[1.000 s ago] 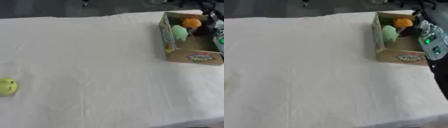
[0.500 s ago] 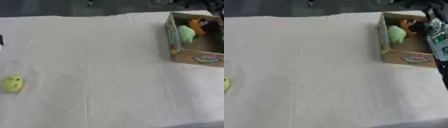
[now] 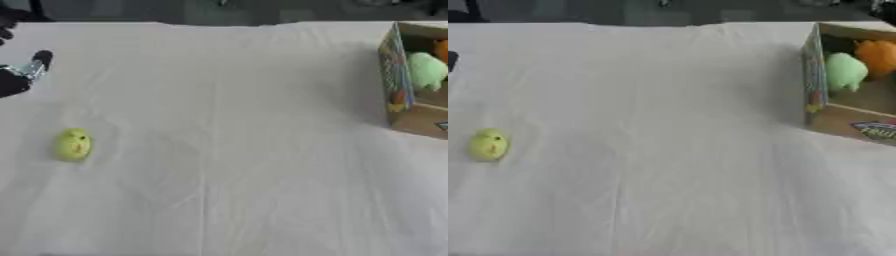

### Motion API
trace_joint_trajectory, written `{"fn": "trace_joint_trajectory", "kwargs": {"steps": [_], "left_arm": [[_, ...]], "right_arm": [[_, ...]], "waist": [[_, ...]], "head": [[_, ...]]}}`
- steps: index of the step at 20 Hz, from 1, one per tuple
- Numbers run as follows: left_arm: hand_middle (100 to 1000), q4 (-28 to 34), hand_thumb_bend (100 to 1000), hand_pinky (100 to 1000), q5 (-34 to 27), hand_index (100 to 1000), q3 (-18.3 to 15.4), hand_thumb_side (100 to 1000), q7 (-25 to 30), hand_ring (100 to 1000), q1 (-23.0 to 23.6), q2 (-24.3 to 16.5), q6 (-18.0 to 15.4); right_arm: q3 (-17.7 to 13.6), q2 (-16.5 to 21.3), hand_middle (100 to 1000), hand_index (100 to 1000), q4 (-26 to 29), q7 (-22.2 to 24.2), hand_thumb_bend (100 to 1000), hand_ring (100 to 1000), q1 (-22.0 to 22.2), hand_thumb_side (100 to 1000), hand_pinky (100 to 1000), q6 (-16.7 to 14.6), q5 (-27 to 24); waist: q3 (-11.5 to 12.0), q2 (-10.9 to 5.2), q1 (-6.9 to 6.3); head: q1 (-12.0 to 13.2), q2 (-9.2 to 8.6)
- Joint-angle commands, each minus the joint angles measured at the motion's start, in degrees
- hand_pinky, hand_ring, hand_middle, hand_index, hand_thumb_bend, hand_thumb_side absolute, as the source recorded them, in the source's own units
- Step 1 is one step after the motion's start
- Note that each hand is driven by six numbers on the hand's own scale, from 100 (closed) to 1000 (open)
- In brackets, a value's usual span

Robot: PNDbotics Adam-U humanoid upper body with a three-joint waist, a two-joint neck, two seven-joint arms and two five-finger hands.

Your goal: Pick up the objects with one hand, pass them to the other hand, and then place them into the box on the other side of the table.

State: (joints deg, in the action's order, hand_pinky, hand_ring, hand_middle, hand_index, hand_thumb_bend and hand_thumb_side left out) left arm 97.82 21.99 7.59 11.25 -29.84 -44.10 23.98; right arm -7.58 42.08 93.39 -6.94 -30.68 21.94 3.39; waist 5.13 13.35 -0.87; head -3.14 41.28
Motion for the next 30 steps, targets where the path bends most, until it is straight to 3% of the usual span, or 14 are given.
{"fn": "trace_joint_trajectory", "kwargs": {"steps": [1,7,9,14,22,30], "left_arm": [[697,-0.6,501,727,-2.7,821,1.5,439,7.6,755,-2.3,-5.5,0.4],[716,-4.0,640,750,-5.5,822,4.9,451,19.7,778,-5.1,-10.3,0.5],[719,-4.9,711,760,-4.3,821,6.4,447,23.0,787,-6.0,-11.2,-0.2],[726,-8.1,764,770,0.9,818,9.9,392,30.2,799,-7.3,-11.8,-1.8],[713,-15.1,736,762,6.7,798,13.5,242,34.8,794,-9.9,-8.6,-4.1],[708,-19.9,715,751,7.4,782,16.5,217,36.2,784,-12.4,-4.4,-5.2]], "right_arm": [[0.0,1.6,846,997,4.0,-1.0,100,1000,-0.4,317,1000,0.3,-1.7],[0.4,0.7,844,998,6.9,-1.5,100,1000,0.2,334,1000,1.0,-2.7],[0.6,0.1,842,998,7.1,-1.7,100,1000,0.5,355,1000,1.2,-3.0],[0.9,-1.0,839,996,7.0,-1.9,100,1000,1.1,367,1000,1.9,-3.1],[1.3,-1.9,835,994,5.7,-1.6,100,1000,1.3,383,1000,2.3,-2.2],[1.8,-2.8,833,992,5.0,-0.8,100,1000,0.8,392,1000,2.4,-1.5]], "waist": [[0.1,-1.41,-0.15],[-0.2,-1.35,-0.39],[-0.3,-1.34,-0.52],[-0.6,-1.34,-0.77],[-0.7,-1.33,-0.82],[-0.9,-1.29,-0.89]], "head": [[0.8,0.37],[1.5,0.28],[2.0,0.34],[3.4,0.33],[4.5,0.32],[4.9,0.45]]}}
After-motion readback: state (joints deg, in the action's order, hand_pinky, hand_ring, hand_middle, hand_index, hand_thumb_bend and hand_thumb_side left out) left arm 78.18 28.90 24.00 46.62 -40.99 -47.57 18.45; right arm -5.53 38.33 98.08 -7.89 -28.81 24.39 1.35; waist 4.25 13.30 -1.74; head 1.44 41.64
